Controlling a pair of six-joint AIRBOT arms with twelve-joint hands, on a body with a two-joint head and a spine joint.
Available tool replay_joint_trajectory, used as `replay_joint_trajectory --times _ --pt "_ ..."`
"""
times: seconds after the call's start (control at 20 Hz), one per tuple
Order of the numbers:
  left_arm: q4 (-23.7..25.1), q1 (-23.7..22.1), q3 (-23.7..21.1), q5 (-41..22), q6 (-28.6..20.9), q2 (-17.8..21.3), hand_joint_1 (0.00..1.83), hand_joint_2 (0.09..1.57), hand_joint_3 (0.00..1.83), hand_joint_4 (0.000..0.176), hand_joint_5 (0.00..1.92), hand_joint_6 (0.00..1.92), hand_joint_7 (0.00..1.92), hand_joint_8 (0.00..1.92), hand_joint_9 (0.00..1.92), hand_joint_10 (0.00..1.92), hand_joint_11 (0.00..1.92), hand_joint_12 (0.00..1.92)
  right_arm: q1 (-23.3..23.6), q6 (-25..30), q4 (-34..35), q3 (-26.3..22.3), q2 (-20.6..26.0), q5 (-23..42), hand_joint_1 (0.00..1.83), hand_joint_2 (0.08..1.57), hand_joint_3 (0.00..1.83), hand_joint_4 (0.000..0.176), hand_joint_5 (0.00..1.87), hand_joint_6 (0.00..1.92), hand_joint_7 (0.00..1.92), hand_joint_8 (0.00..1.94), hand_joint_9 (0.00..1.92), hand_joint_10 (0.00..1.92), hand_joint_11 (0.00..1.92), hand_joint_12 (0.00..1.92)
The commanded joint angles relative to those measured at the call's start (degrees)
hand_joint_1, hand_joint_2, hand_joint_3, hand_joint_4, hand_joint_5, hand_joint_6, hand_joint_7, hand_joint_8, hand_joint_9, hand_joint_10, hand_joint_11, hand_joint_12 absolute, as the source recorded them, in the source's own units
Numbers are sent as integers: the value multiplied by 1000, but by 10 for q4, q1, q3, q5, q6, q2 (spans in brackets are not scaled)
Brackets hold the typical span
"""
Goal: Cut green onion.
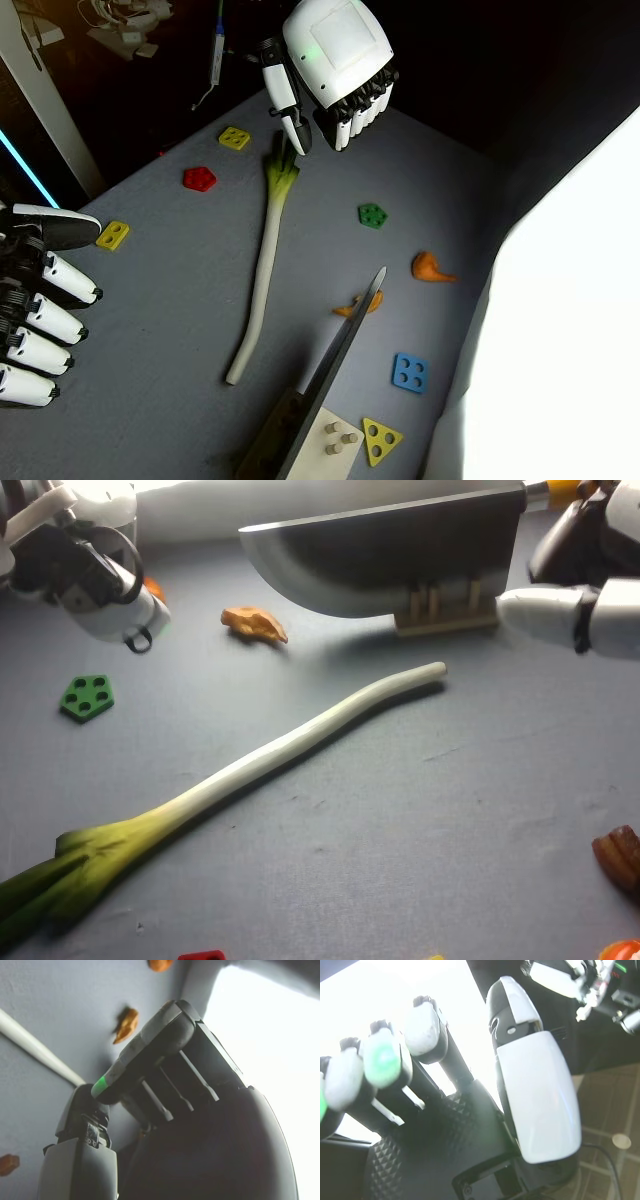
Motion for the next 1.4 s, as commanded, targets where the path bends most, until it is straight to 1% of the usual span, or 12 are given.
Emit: replay_joint_trajectory --times 0.0,0.1,0.25,0.5,0.55,0.6,0.65,0.75,0.95,1.0,1.3,1.35 --pt "38 -6 -1 -11 2 -2 457 1265 26 46 68 7 81 1 54 10 0 336 15 4 7 1 3 67 366 1109 45 0 0 0 0 0 0 0 0 0" --pt "28 -6 -2 -11 2 -2 451 1267 9 37 131 15 108 4 85 11 0 424 20 3 13 2 4 64 433 1094 29 3 0 0 10 4 0 0 0 0" --pt "27 -10 -3 -11 3 -2 396 1291 8 47 88 1 95 0 57 1 0 263 11 -7 13 6 4 80 389 1078 18 14 0 0 0 0 0 0 0 0" --pt "4 -14 -10 -8 15 2 433 1290 3 47 75 1 74 0 39 0 0 219 21 -13 53 61 -24 75 455 1045 1 10 0 0 0 0 0 0 0 0" --pt "-5 -10 -13 -7 15 4 487 1265 0 53 109 10 77 1 39 1 0 251 30 -14 58 77 -35 62 539 1017 0 4 0 0 0 0 0 0 4 2" --pt "-9 -9 -15 -7 15 4 602 1206 0 39 176 18 153 10 102 15 0 287 34 -14 59 86 -41 56 804 967 0 10 0 0 0 0 0 0 0 0" --pt "-9 -9 -19 -7 15 4 607 1203 0 38 179 17 157 9 105 15 0 289 39 -14 61 100 -49 45 815 964 0 10 0 0 0 0 0 0 0 0" --pt "-9 -7 -31 -15 15 4 732 1156 0 17 223 17 166 4 89 3 0 248 46 -14 74 129 -64 18 1045 959 0 11 0 0 0 0 0 0 0 0" --pt "11 4 -49 -26 1 3 741 1156 0 22 208 2 133 2 105 7 0 223 55 -24 87 176 -86 5 1067 970 0 20 0 0 0 0 0 0 0 0" --pt "10 3 -51 -27 -2 2 705 1163 0 22 176 2 135 3 110 8 0 232 56 -25 88 186 -91 5 1054 978 0 29 0 0 0 0 0 0 0 0" --pt "34 25 -52 -37 -1 -4 714 1174 1 18 204 8 218 10 192 16 0 451 48 -32 88 302 -159 -20 1045 970 0 26 0 0 0 0 0 0 0 0" --pt "52 30 -53 -37 -1 -7 757 1166 0 21 223 13 202 2 186 10 0 467 46 -32 86 322 -171 -20 1045 964 0 16 0 0 0 0 0 0 0 0"
